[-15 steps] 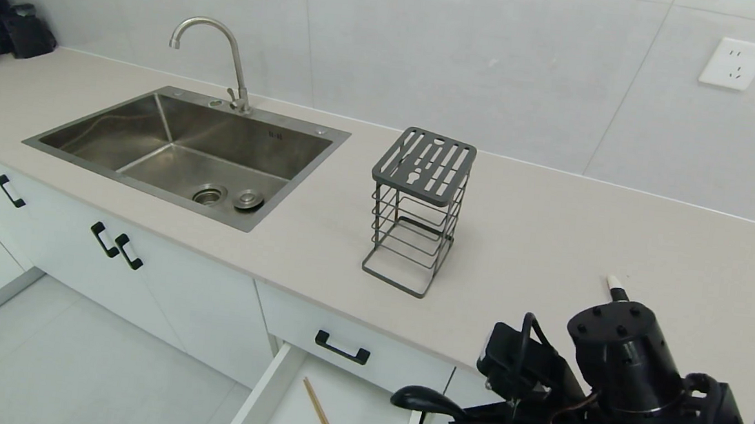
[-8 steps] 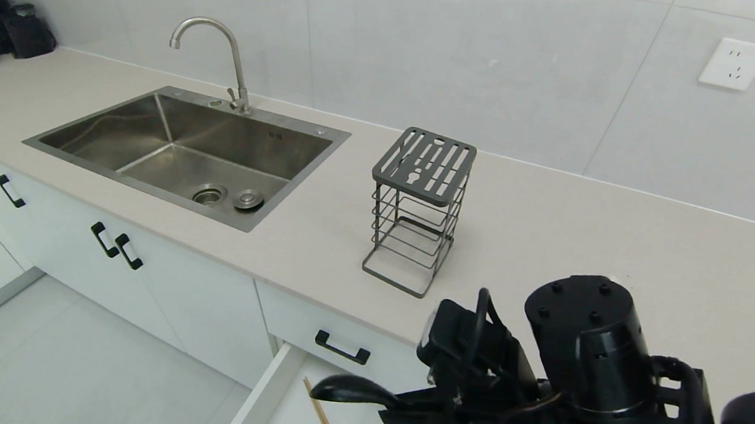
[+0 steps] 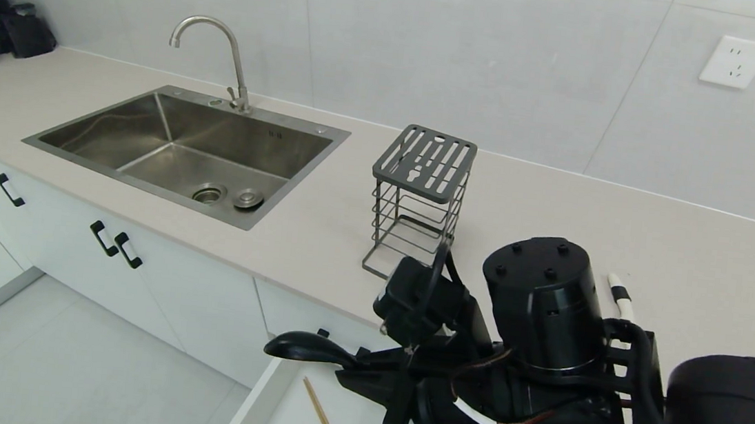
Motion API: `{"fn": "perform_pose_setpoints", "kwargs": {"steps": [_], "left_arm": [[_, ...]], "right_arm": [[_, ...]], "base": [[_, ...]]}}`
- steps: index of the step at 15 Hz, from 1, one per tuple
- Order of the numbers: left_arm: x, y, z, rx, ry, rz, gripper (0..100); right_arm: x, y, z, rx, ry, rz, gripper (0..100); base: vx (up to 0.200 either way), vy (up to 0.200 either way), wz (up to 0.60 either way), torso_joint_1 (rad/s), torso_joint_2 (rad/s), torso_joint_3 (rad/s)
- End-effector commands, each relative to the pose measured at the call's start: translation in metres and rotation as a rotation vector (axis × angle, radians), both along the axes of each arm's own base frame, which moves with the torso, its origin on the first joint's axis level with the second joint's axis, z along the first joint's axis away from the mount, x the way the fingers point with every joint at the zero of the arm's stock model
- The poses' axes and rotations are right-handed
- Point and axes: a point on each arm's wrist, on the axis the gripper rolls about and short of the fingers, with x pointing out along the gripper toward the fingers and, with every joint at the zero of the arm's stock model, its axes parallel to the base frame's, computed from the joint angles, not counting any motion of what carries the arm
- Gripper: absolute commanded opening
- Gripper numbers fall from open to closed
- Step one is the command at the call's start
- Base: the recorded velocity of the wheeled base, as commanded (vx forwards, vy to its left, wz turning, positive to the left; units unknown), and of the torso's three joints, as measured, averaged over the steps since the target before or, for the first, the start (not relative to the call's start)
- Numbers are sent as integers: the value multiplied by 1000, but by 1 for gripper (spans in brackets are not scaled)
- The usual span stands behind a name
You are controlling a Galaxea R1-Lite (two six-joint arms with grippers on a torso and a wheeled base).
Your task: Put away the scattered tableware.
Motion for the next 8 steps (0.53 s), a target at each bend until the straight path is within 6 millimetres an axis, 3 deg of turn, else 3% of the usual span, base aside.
{"fn": "perform_pose_setpoints", "kwargs": {"steps": [1, 8], "left_arm": [[0, 0, 0, 0, 2, 0, 100], [0, 0, 0, 0, 3, 0, 100]], "right_arm": [[1, 4, -3, -3, 2, 6, 0], [-7, 7, -6, -13, 14, 35, 0]], "base": [[0, 0, 0, -217, 417, 212], [0, 0, 0, -272, 536, 259]]}}
